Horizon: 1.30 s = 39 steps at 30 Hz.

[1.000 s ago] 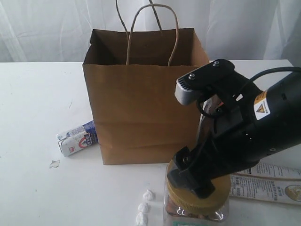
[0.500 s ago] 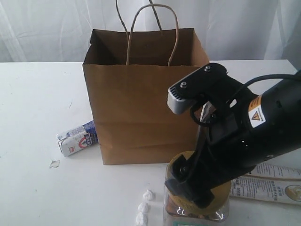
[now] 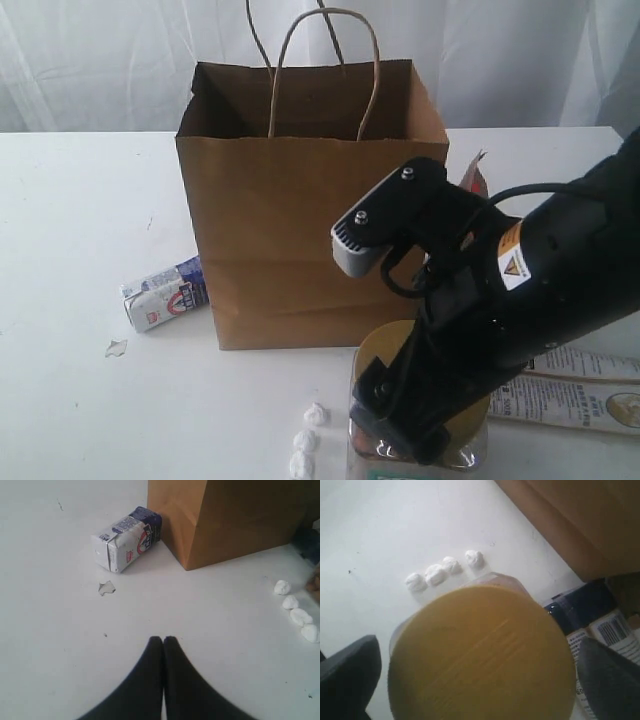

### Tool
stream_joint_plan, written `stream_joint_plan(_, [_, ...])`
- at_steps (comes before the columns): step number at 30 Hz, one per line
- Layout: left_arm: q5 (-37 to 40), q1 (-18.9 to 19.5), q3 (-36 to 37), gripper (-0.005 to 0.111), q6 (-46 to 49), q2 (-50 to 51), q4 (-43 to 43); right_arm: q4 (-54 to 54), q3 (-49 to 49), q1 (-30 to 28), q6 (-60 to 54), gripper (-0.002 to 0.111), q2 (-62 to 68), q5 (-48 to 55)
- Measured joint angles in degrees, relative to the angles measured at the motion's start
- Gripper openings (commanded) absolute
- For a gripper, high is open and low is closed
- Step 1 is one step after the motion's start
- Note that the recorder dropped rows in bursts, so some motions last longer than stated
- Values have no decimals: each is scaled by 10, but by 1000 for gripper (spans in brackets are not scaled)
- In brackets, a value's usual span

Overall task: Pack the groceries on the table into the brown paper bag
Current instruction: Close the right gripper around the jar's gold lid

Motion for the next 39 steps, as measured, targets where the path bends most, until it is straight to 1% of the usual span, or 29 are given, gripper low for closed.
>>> stream_joint_plan(26, [0, 0, 0, 0, 0, 0, 0, -3, -10, 0, 1, 100, 71, 0])
stream_joint_plan(39, [0, 0, 0, 0, 0, 0, 0, -25, -15, 0, -30, 100, 53, 68])
